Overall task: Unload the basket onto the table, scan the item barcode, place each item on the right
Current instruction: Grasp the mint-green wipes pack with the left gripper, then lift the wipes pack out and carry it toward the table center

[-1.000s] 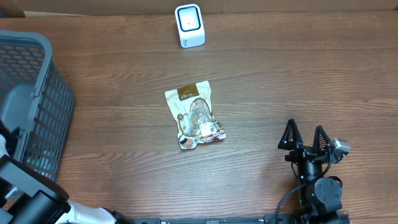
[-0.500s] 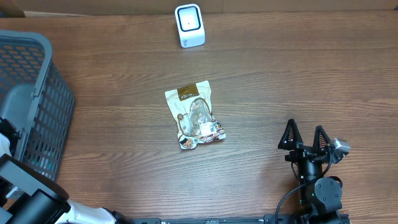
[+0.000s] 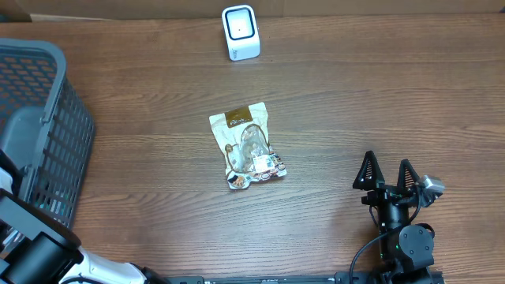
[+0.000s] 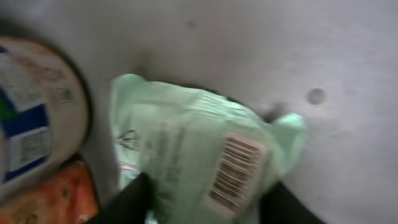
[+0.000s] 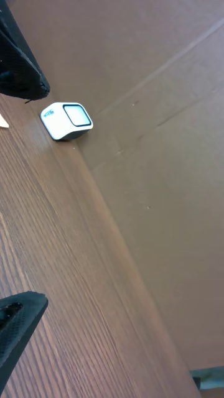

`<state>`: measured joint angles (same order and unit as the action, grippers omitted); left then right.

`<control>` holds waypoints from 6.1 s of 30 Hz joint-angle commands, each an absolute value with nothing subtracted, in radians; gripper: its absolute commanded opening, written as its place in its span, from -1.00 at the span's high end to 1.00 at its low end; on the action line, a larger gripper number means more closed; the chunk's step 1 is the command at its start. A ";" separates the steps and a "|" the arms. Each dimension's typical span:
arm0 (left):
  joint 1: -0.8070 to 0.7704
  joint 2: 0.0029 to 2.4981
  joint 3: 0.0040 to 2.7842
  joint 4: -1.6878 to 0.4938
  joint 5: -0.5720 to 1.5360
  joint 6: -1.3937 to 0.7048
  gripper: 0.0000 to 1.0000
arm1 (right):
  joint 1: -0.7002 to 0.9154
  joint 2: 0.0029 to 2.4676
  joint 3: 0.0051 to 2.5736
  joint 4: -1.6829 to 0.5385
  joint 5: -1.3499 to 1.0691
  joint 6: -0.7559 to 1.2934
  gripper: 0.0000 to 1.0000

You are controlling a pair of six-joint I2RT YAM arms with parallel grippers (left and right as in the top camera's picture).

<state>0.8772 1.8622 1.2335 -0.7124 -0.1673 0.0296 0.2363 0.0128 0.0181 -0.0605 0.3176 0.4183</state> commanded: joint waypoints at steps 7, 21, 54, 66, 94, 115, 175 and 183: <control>0.876 1.928 1.264 -0.760 -0.130 -0.007 0.91 | 0.235 0.003 0.008 -0.055 0.314 0.414 -1.00; 0.876 1.927 1.802 -1.218 0.135 -0.038 0.92 | 0.235 0.003 0.008 -0.055 0.313 0.414 -1.00; 0.857 1.855 1.470 -0.961 -0.030 -0.234 -0.44 | 0.235 0.003 0.008 -0.055 0.313 0.414 -1.00; 0.857 1.917 1.360 -0.824 -0.089 -0.270 -0.47 | 0.235 0.003 0.008 -0.055 0.313 0.414 -1.00; 0.850 1.972 1.543 -1.000 -0.077 -0.266 0.82 | 0.235 0.003 0.008 -0.055 0.313 0.414 -1.00; 0.847 1.521 1.855 -1.110 0.463 -0.320 0.82 | 0.235 0.003 0.008 -0.056 0.313 0.414 -1.00; -0.268 1.652 1.491 -1.119 0.076 -0.385 -0.99 | 0.235 0.003 0.008 -0.055 0.313 0.414 -1.00; -0.268 1.562 1.846 -1.247 0.178 -0.323 -0.99 | 0.235 0.003 0.008 -0.056 0.313 0.414 -0.99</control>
